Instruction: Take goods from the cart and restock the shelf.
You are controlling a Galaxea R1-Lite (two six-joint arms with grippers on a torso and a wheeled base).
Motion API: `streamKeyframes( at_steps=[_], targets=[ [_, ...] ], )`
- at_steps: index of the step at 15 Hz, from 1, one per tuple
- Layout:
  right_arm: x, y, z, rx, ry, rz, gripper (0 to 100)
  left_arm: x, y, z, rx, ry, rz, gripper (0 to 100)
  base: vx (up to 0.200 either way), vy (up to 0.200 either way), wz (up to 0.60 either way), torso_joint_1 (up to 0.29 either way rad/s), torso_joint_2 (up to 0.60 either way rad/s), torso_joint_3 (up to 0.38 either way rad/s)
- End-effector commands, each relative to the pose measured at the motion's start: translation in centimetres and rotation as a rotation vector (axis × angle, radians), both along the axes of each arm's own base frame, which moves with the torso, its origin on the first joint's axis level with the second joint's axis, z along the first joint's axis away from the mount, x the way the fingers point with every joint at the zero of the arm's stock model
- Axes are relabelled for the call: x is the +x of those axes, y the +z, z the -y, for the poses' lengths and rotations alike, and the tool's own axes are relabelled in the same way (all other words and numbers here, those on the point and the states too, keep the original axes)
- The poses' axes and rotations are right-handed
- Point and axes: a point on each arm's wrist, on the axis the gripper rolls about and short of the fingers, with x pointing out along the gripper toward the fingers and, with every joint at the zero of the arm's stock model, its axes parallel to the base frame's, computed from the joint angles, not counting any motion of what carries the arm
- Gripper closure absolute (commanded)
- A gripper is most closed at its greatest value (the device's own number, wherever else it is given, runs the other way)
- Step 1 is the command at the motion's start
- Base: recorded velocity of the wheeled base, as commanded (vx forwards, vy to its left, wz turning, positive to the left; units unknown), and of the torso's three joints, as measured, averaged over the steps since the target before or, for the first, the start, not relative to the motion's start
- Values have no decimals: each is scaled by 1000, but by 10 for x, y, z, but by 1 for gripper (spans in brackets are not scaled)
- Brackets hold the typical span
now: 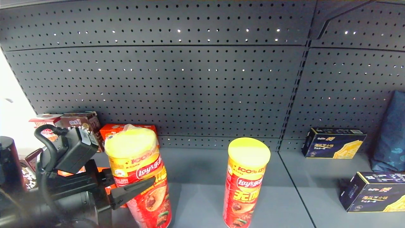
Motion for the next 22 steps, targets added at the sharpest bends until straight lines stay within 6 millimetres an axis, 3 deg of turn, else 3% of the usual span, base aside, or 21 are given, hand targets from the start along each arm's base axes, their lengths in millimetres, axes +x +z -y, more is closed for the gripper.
streamKeyframes(
  at_steps=[1, 5, 8, 13, 16, 20, 22],
  targets=[
    [0, 0, 0, -1, -1, -1, 0, 12, 1, 6, 6, -3, -13, 100, 0, 0, 0, 0, 0, 0],
    [0, 0, 0, -1, -1, -1, 0, 38, 9, 26, 4, -38, -9, 100, 0, 0, 0, 0, 0, 0],
    [0, 0, 0, -1, -1, -1, 0, 69, 23, 41, -9, -26, 27, 100, 0, 0, 0, 0, 0, 0],
    [0, 0, 0, -1, -1, -1, 0, 74, 32, 41, -13, -35, 50, 100, 0, 0, 0, 0, 0, 0],
    [0, 0, 0, -1, -1, -1, 0, 81, 44, 37, -70, -199, 47, 100, 0, 0, 0, 0, 0, 0],
    [0, 0, 0, -1, -1, -1, 0, 108, 29, 47, -92, -362, -38, 100, 0, 0, 0, 0, 0, 0],
    [0, 0, 0, -1, -1, -1, 0, 134, 25, 50, -104, -391, -16, 100, 0, 0, 0, 0, 0, 0]
  ],
)
